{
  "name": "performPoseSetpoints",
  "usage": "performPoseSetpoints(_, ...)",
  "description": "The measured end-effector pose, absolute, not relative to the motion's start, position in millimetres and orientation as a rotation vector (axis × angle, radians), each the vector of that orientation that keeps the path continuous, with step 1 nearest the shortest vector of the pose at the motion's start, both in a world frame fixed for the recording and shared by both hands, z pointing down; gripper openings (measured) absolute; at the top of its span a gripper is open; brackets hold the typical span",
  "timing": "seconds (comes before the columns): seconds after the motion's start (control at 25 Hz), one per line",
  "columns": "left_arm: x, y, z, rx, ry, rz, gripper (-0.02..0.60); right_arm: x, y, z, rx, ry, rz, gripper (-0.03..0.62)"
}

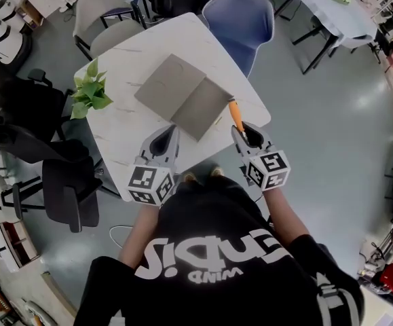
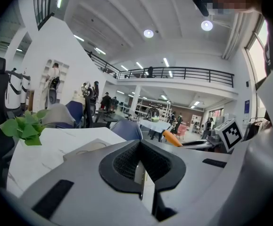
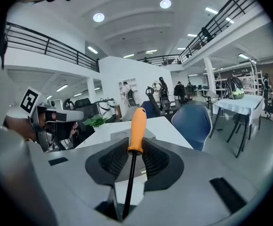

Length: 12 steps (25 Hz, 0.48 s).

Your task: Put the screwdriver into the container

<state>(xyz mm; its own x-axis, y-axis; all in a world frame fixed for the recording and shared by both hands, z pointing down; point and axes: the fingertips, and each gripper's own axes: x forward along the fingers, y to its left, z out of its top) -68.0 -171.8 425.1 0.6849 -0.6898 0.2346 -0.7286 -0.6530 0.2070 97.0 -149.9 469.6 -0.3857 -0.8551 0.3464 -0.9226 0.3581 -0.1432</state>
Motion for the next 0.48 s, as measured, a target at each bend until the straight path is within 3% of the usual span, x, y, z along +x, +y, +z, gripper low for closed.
performPoseSetpoints(0.48,-61,-190,430,2.583,-1.187,0.174,0.012,80,-194,492,1.217,-2.442,0.304,0.083)
